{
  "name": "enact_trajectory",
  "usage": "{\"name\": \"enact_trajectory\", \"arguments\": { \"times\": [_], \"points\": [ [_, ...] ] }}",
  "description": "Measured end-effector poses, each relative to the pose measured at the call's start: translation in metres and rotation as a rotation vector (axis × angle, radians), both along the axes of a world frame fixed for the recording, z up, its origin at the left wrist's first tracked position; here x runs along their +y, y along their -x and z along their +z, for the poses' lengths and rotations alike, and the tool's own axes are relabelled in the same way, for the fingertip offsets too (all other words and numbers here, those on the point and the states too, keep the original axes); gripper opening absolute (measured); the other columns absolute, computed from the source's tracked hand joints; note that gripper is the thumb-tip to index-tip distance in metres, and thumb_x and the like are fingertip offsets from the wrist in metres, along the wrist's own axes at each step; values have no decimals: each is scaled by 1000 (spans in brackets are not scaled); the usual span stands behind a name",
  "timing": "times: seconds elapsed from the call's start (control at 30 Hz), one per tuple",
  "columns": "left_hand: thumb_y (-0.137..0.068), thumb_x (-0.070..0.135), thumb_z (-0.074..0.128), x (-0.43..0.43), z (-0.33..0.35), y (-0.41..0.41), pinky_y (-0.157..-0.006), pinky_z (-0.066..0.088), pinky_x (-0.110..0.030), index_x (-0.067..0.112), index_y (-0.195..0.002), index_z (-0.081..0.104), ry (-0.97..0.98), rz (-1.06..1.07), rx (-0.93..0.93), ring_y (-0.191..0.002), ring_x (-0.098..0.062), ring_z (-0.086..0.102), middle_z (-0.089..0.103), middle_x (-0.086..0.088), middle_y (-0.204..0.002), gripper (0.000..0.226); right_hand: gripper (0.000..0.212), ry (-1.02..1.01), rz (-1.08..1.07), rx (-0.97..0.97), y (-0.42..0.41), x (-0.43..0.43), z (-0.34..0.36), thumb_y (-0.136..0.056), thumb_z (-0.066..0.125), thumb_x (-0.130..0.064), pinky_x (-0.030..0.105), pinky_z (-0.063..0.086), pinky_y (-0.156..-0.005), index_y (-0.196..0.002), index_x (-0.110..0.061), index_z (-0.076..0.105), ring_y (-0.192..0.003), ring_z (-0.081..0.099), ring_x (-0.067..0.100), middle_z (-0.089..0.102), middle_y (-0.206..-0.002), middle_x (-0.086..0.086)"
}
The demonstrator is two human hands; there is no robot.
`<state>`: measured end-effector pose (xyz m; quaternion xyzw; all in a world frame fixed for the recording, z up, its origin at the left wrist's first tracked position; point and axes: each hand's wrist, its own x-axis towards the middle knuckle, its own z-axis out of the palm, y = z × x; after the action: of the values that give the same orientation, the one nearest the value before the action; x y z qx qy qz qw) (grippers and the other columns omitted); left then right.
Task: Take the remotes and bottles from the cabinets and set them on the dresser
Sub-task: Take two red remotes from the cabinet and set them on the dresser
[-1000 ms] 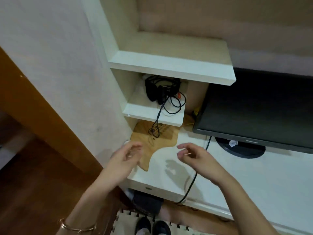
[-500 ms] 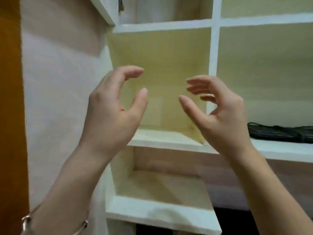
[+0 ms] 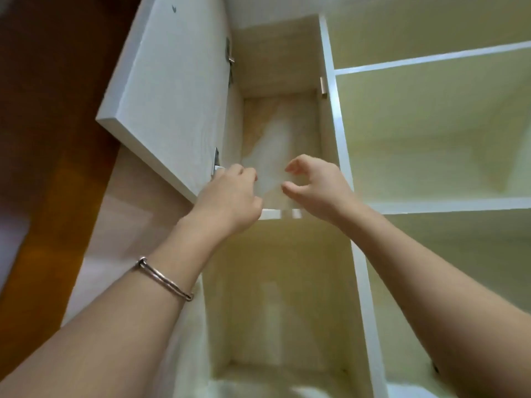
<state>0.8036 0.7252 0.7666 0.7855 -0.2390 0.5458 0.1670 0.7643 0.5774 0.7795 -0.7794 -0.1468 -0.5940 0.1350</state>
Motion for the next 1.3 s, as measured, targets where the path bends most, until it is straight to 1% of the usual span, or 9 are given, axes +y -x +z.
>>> {"name": "enact_trajectory", "arguments": {
  "times": [0.17,0.3,0.43,0.6,0.7,0.77,0.9,1.17,1.3],
  "points": [
    [-82,5,43,-7,30,-22,-66,38,-31,7,-92,52,-185,305,245,-90,-31,52,57,-17,-116,13,41,98,-153,285,-30,8,30,-84,58,-28,27,43,-90,-124,-16,57,-114,56,22,60,-127,6],
    [-89,13,45,-14,48,-35,-67,42,-29,3,-103,62,-337,448,438,-81,-27,52,60,-15,-97,24,39,96,-195,540,-53,16,51,-85,59,-27,29,46,-91,-123,-16,60,-110,57,24,60,-125,3],
    [-95,33,42,-18,63,-31,-79,43,-30,10,-111,58,-405,442,535,-91,-26,53,57,-9,-106,32,46,65,-243,733,-68,19,63,-90,52,-33,36,51,-92,-134,-19,49,-105,58,28,54,-128,7],
    [-96,29,38,-16,67,-37,-63,44,-29,9,-83,52,-370,334,645,-64,-22,49,48,-2,-69,27,47,25,-212,900,-78,25,64,-89,52,-39,34,47,-71,-133,-21,47,-84,55,31,56,-129,9],
    [-93,35,40,-10,67,-42,-75,46,-34,13,-70,53,-383,347,603,-72,-24,54,55,-3,-70,34,18,0,-206,924,-84,25,64,-87,55,-36,28,44,-60,-85,-19,60,-60,53,25,57,-106,6],
    [-91,40,43,-6,66,-42,-78,48,-34,13,-74,58,-396,347,572,-77,-25,57,59,-4,-76,36,21,3,-233,926,-85,26,65,-86,56,-35,29,44,-60,-71,-21,57,-59,51,22,57,-100,5],
    [-85,39,52,-2,64,-38,-74,51,-33,13,-92,69,-367,280,498,-75,-22,59,62,-1,-71,32,26,-6,-250,934,-82,28,65,-88,55,-36,30,45,-60,-68,-20,56,-59,52,17,57,-77,-3],
    [-87,37,48,-15,64,-27,-54,38,-27,13,-65,47,-343,407,440,-76,-23,52,49,-1,-70,33,21,-10,-328,914,-55,18,67,-84,58,-25,35,46,-84,-69,-11,49,-67,52,22,52,-76,4],
    [-93,35,42,-24,65,-21,-61,38,-27,13,-100,60,-446,465,546,-81,-22,50,52,-4,-93,29,31,36,-433,945,-50,17,64,-88,56,-33,31,47,-70,-65,-14,48,-62,49,21,49,-70,5]
  ]
}}
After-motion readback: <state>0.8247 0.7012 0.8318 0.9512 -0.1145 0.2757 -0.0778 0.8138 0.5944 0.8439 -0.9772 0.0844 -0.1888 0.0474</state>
